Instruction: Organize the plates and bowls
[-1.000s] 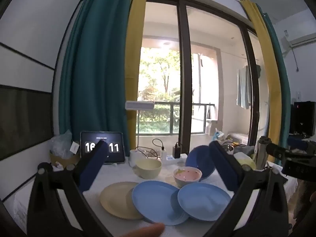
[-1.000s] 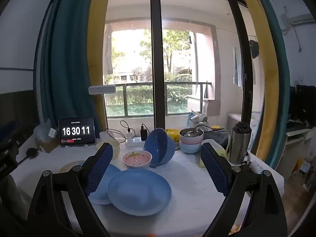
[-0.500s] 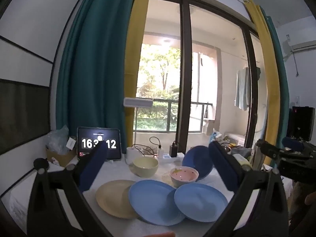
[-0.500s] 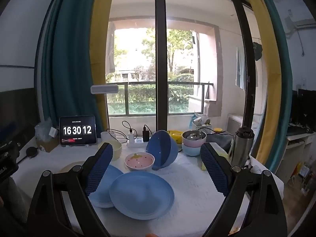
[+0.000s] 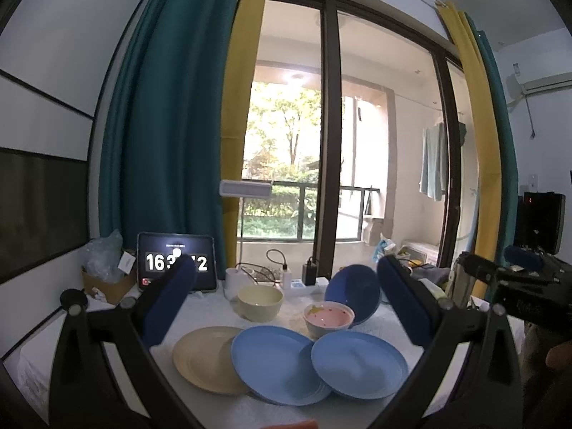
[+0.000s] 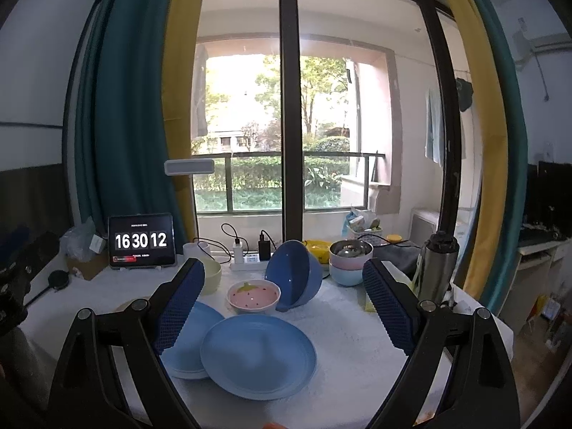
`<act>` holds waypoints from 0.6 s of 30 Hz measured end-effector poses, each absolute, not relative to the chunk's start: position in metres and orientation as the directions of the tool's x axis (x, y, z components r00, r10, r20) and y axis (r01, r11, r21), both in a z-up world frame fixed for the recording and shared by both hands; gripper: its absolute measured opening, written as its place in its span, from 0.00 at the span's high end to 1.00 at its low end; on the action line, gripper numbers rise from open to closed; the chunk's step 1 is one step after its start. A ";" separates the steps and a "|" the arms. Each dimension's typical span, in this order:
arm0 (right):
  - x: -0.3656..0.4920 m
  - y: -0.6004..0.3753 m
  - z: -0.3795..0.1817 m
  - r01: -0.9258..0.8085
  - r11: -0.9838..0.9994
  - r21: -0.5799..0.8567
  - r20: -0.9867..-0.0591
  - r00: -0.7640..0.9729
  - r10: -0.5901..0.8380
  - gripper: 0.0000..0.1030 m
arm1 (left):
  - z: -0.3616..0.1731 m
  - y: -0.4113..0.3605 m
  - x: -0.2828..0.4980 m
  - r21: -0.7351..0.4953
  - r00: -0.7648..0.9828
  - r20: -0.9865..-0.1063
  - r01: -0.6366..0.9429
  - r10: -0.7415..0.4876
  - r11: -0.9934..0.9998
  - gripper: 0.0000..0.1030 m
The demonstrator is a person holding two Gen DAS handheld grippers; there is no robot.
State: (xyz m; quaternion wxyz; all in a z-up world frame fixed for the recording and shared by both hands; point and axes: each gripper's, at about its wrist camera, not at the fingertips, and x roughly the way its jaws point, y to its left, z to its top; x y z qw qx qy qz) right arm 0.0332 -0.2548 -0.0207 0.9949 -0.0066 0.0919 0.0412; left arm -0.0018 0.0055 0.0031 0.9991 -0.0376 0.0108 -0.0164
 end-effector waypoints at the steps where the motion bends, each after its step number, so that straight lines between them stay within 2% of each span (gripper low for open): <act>1: 0.032 -0.255 -0.021 -0.082 0.997 -0.007 -0.182 0.980 0.079 0.10 | 0.003 0.005 -0.004 -0.073 0.999 -0.017 0.029 -0.030 0.997 0.01; 18: 0.029 -0.258 -0.019 -0.088 0.996 0.008 -0.180 0.980 0.088 0.10 | 0.007 0.008 -0.002 -0.060 0.999 -0.031 0.028 -0.030 0.998 0.01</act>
